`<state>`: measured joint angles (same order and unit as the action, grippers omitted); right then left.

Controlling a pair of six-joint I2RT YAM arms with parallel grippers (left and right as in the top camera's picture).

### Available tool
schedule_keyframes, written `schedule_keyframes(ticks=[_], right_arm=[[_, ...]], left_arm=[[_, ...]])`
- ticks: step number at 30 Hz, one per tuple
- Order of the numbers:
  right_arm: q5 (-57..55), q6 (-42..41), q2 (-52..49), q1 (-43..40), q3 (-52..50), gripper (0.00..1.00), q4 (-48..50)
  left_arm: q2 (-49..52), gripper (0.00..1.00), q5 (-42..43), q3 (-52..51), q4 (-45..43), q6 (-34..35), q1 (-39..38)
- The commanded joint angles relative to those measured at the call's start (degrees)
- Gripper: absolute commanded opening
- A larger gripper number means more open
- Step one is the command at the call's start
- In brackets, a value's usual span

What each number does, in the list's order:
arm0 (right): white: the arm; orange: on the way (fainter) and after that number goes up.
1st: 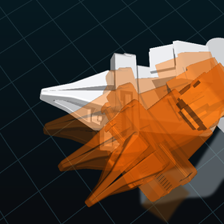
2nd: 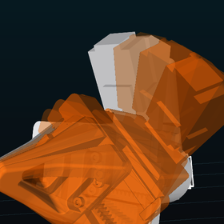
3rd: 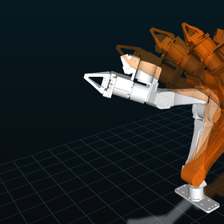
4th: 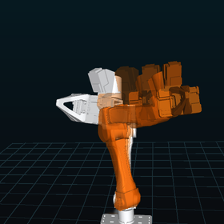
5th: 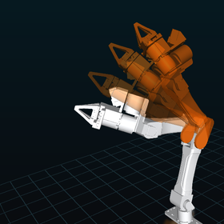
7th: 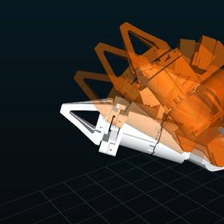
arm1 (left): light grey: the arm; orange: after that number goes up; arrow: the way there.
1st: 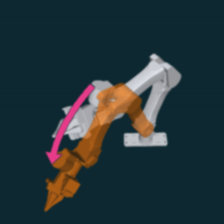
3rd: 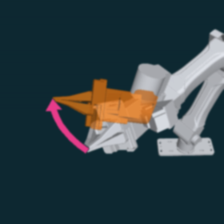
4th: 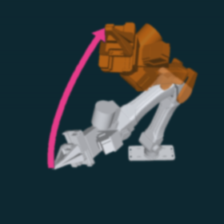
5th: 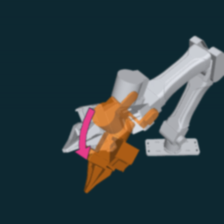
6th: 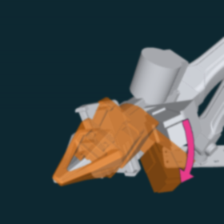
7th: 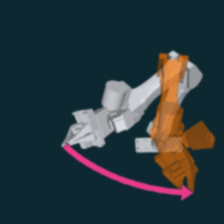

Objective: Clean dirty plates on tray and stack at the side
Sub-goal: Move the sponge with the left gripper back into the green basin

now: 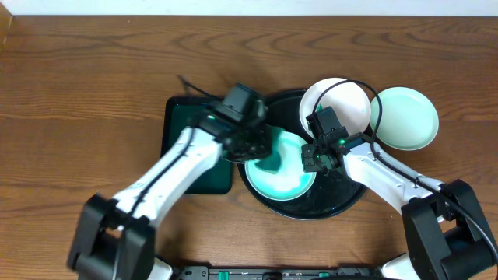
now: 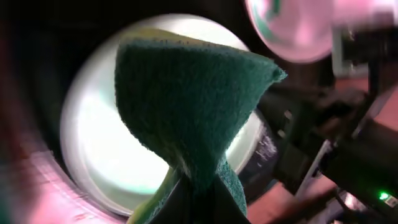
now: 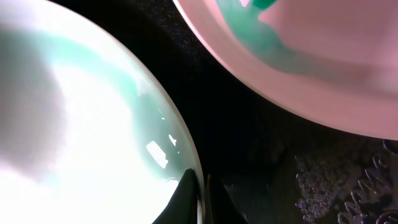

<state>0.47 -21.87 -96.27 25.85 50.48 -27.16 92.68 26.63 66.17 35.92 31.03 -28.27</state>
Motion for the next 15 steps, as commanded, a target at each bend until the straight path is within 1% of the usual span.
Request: schedule_keyframes(ticks=[1,5,7,12,15], right_arm=[[0.4,-0.1,-0.5,0.5,-0.3,0.01,0.6],[0.4,-0.1,-0.5,0.5,-0.3,0.01,0.6],[0.4,-0.1,-0.5,0.5,-0.3,0.01,0.6],[0.4,-0.1,-0.5,0.5,-0.3,0.01,0.6],[0.4,-0.1,-0.5,0.5,-0.3,0.01,0.6]], left_arm=[[-2.0,0.07,-7.9,0.7,2.8,-2.9,4.5],[-2.1,0.08,-16.1,0.7,8.2,-4.1,10.2],[-2.1,0.08,-19.3,0.7,10.6,-5.8,12.5],[-2.1,0.08,-22.4,-1.0,12.9,-10.2,16.5],[-2.0,0.08,-24.2,-3.1,12.9,-10.2,18.0]])
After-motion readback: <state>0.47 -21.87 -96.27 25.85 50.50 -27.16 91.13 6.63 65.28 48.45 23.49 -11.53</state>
